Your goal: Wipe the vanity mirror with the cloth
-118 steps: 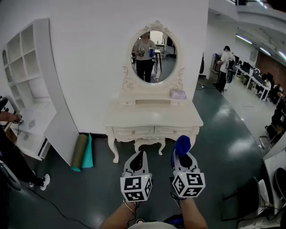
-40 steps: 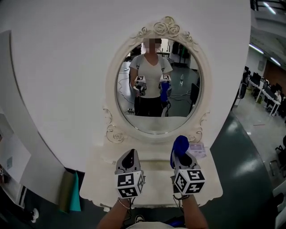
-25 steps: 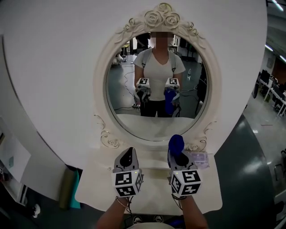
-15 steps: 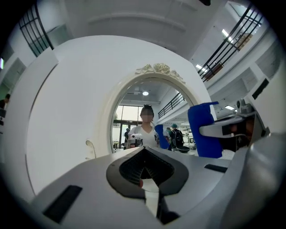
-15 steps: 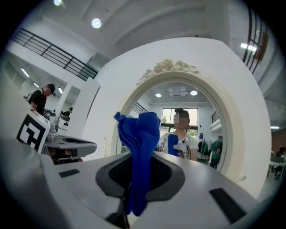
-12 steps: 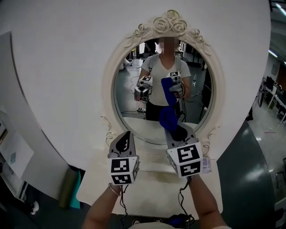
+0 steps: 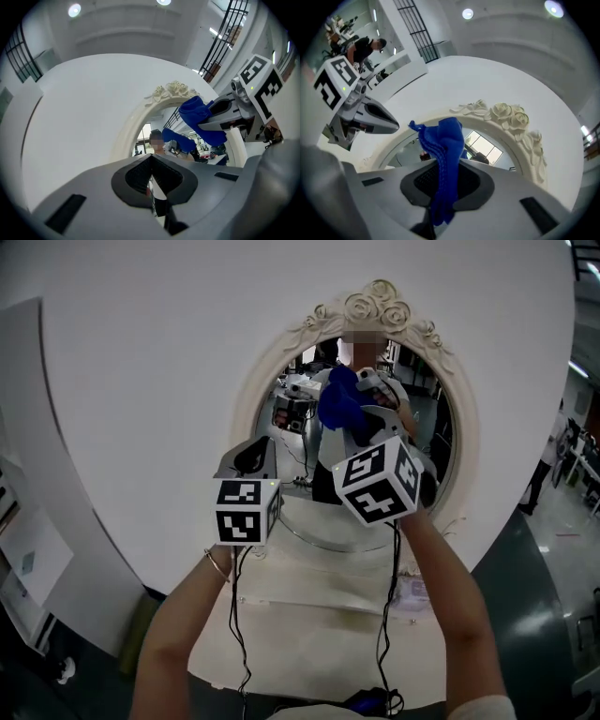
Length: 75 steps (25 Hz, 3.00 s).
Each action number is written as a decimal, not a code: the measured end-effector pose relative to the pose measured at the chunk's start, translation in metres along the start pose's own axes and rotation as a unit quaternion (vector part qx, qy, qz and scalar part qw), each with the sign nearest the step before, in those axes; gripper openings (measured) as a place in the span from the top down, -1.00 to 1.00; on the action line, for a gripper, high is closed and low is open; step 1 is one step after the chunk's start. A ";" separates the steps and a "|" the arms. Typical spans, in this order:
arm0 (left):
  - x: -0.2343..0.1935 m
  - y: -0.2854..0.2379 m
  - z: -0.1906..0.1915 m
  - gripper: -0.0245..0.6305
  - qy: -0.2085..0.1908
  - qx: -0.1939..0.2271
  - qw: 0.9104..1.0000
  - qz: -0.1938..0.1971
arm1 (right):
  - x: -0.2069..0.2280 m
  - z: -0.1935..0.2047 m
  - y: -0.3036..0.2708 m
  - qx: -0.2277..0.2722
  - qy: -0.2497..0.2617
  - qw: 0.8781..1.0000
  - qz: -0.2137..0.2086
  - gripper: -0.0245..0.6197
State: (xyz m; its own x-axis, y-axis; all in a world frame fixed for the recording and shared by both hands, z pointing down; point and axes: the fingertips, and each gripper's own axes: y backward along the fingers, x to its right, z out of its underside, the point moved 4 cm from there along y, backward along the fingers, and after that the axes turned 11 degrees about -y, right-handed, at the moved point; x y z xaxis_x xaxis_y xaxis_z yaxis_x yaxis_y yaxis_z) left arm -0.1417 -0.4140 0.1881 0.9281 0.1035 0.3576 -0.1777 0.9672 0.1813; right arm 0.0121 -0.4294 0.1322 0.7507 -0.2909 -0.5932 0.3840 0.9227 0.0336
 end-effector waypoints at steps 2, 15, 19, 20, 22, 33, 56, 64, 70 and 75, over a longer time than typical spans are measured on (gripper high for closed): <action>-0.017 -0.009 -0.014 0.91 0.013 0.008 1.000 -0.008 | 0.006 -0.019 -0.013 -0.008 0.047 0.999 0.018 0.73; -0.063 -0.019 -0.012 0.91 0.026 -0.016 0.998 -0.047 | -0.028 -0.068 -0.073 -0.056 0.198 0.977 0.047 0.73; -0.072 -0.015 0.000 0.91 0.027 -0.028 0.998 -0.051 | -0.034 -0.066 -0.077 -0.058 0.199 0.977 0.042 0.73; -0.074 -0.014 0.003 0.91 0.026 -0.030 0.998 -0.053 | -0.035 -0.065 -0.077 -0.057 0.201 0.977 0.042 0.73; -0.078 -0.013 0.008 0.91 0.027 -0.033 0.997 -0.056 | -0.037 -0.065 -0.078 -0.059 0.205 0.976 0.042 0.73; -0.072 -0.003 0.044 0.91 0.050 -0.055 0.996 -0.054 | -0.070 -0.044 -0.085 -0.080 0.219 0.972 0.017 0.73; 0.022 0.061 0.239 0.91 0.105 -0.202 0.974 0.003 | -0.232 0.158 -0.085 -0.205 0.218 0.942 -0.149 0.73; 0.052 0.082 0.287 0.91 0.156 -0.233 0.960 0.012 | -0.257 0.219 -0.079 -0.235 0.193 0.937 -0.172 0.73; 0.057 0.075 0.273 0.91 0.146 -0.219 0.964 0.028 | -0.232 0.206 -0.071 -0.225 0.151 0.946 -0.180 0.73; 0.046 0.046 0.213 0.91 0.127 -0.160 0.978 0.037 | -0.173 0.162 -0.062 -0.199 0.158 0.953 -0.164 0.73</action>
State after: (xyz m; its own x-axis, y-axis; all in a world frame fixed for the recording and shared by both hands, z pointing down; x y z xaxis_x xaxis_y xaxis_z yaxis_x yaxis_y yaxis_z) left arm -0.1774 -0.4145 0.4082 0.9752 0.1911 0.1116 -0.1740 0.9737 -0.1471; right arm -0.0545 -0.4773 0.3626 0.4022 -0.5483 -0.7332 0.2890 0.8359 -0.4666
